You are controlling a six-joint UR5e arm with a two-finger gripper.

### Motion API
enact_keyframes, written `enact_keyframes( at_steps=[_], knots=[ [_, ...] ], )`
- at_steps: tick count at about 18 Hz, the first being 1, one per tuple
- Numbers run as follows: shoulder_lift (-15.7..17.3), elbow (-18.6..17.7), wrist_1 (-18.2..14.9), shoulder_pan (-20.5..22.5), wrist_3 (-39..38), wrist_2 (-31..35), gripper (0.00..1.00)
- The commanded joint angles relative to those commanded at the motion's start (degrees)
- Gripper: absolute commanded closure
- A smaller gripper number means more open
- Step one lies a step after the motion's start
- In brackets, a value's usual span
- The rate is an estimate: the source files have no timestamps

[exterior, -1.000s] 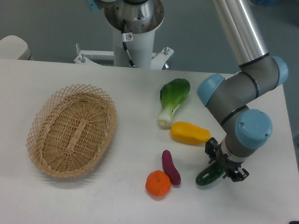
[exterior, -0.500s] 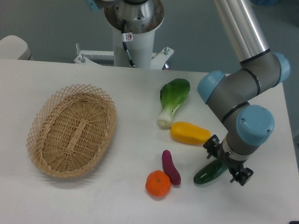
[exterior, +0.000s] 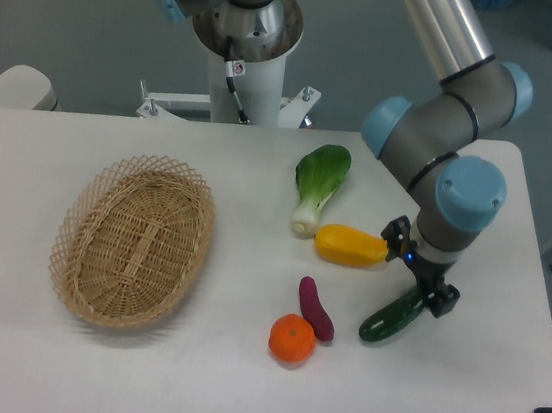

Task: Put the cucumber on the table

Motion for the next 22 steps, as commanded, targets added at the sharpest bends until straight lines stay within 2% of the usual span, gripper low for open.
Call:
enact_keyframes(
  at_steps=[3, 6, 9, 17, 22],
  knots=[
    [-1.0, 3.1, -0.4, -0.8, -1.2, 0.0, 0.00],
    [-5.0, 11.0, -4.1, -3.2, -7.0, -0.4, 0.00],
    [-8.7, 16.6, -4.4, -6.8, -15.1, 0.2, 0.00],
    [-11.4, 18.9, -4.0, -8.8, -15.6, 0.4, 0.00],
    [-11.5, 18.9, -4.0, -9.0, -13.8, 0.4, 0.00]
  ],
)
